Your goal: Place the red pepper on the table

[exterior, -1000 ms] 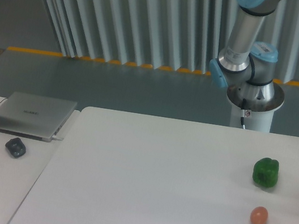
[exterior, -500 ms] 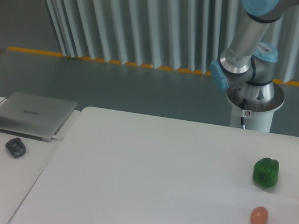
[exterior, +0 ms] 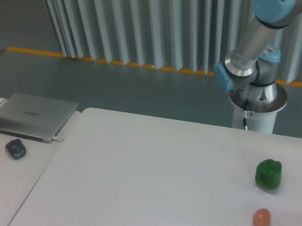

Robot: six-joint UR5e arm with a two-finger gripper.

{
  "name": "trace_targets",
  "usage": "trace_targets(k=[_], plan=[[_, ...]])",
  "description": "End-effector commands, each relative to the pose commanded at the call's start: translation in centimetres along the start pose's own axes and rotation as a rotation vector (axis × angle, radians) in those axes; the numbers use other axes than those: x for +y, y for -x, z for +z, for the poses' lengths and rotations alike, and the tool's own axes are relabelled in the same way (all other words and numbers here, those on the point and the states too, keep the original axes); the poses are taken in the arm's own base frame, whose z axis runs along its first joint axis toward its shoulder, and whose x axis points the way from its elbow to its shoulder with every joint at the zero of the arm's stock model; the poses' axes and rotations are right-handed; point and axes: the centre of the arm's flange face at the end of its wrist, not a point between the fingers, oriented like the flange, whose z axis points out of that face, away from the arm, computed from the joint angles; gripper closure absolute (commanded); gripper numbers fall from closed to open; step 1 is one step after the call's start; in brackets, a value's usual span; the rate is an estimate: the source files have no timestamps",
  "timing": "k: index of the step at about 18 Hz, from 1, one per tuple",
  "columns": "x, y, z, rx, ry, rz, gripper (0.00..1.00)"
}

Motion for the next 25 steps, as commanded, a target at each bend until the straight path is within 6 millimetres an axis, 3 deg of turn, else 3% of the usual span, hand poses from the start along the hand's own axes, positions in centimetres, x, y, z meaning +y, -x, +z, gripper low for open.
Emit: trace_targets(k=[6,11,19,25], plan=[[1.0,-0.2,1.6,0.005,-0.007,0.002,0.00],[0.8,1.9,4.0,-0.004,-0.007,0.013,0.00],[2.3,0.9,4.4,0.003,0.004,0.020,0.00],[3.0,-1.2,7.3,0.039,-0.034,-0.006,0.00]])
